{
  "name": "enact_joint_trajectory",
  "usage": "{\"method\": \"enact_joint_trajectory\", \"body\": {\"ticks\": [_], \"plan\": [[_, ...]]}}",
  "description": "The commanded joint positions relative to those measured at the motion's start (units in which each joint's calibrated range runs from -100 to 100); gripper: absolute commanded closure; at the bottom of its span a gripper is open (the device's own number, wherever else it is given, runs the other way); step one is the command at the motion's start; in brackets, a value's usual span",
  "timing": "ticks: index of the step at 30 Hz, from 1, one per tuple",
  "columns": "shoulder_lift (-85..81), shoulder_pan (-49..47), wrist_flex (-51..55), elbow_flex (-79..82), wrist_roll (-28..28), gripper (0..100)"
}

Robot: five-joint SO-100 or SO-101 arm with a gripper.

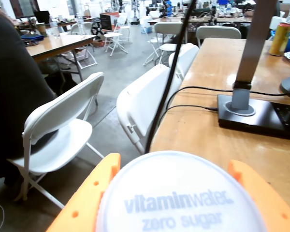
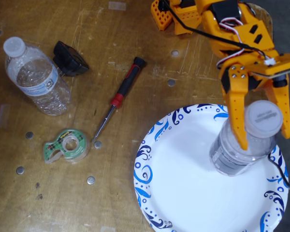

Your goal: Move the bottles to the plate

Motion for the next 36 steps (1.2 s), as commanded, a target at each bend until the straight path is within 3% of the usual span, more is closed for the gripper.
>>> {"method": "enact_joint_trajectory", "body": {"ticks": [1, 12, 20, 36], "plan": [[1.8, -1.3, -4.1, -1.7, 0.3, 83], [4.4, -1.6, -5.6, 2.1, 0.3, 82], [5.0, -1.0, -13.0, 7.5, 1.3, 83], [5.0, -2.0, -12.1, 9.3, 1.2, 82]]}}
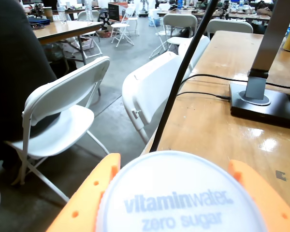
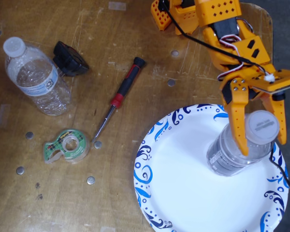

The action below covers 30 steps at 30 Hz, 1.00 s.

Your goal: Move the bottles to the plate

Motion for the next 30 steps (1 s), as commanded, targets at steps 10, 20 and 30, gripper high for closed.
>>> {"method": "enact_joint_trajectory", "body": {"ticks": [10, 20, 30], "plan": [[-0.2, -0.4, -1.0, 1.8, -0.3, 82], [-0.3, -0.5, -1.2, 1.8, -0.4, 80], [-0.8, -2.2, -1.2, 1.3, -0.4, 77]]}}
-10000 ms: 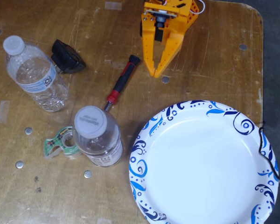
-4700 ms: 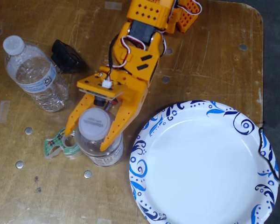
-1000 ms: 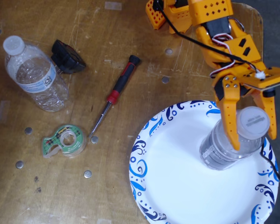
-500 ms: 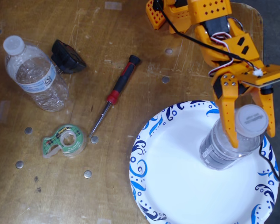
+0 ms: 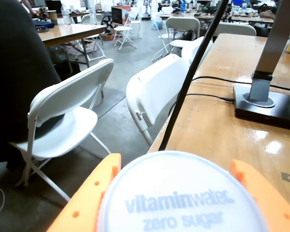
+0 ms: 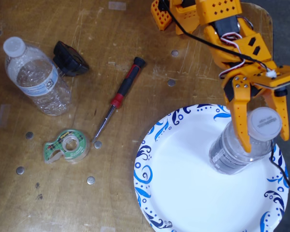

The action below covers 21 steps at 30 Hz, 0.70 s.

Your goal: Move the bottles to the plate

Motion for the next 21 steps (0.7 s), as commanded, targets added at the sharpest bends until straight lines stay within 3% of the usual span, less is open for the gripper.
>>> {"method": "enact_joint_trajectory", "body": {"ticks": [1, 7, 14, 21], "plan": [[-0.6, -1.0, -0.2, -0.8, -0.3, 77], [-0.7, -0.8, -0.3, -0.8, -0.3, 76], [-0.6, -1.1, -0.3, -1.7, -0.3, 66], [-0.6, -1.1, -0.3, -1.8, -0.4, 66]]}}
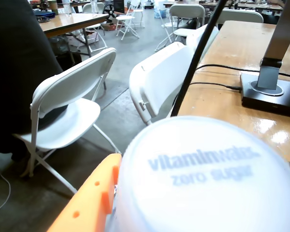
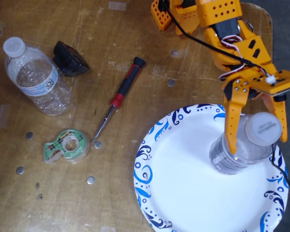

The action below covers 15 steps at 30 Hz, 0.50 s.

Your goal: Move the bottles to the plate

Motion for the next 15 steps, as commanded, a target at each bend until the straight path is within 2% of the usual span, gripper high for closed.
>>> {"method": "enact_joint_trajectory", "body": {"ticks": [1, 15], "plan": [[-1.0, -0.6, -0.7, -2.1, 0.0, 66], [-1.1, -5.6, -0.7, -8.9, -4.1, 60]]}}
